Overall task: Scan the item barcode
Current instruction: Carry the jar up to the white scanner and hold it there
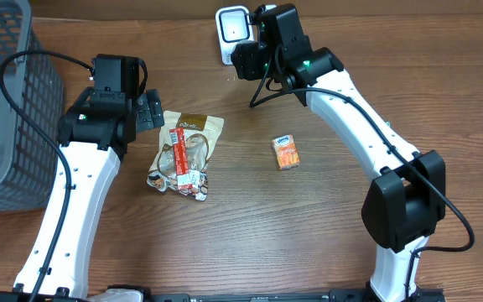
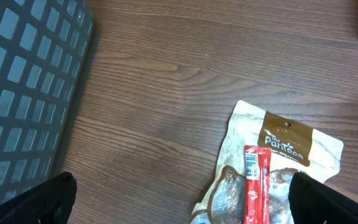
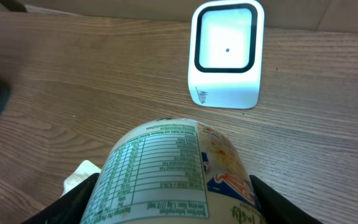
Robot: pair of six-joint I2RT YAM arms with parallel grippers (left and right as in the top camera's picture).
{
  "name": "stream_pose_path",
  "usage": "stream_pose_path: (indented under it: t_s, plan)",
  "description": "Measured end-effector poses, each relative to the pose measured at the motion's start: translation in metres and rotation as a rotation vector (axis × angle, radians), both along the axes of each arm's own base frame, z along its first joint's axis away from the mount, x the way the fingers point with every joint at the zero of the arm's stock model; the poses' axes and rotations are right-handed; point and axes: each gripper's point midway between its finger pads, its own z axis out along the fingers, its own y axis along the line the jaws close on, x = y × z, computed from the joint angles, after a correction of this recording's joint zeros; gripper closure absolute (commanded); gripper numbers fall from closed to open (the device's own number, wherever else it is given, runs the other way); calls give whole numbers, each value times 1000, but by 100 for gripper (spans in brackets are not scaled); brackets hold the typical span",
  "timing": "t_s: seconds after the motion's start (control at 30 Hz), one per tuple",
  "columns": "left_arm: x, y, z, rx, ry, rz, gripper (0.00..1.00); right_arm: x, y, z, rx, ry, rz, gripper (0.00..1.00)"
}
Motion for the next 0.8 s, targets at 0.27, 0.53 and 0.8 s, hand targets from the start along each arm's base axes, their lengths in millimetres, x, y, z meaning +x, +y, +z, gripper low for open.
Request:
stream_pose_path:
  t_s: [0.27, 0.53, 0.8]
  plan:
    - [0, 0, 0, 0, 0, 0, 0, 1, 12, 9, 50, -23, 49, 96]
    - [0, 0, 0, 0, 0, 0, 0, 16, 21, 24, 107, -105, 43, 97]
    - [0, 0, 0, 0, 0, 0, 0, 39, 29, 23, 176, -138, -15, 97]
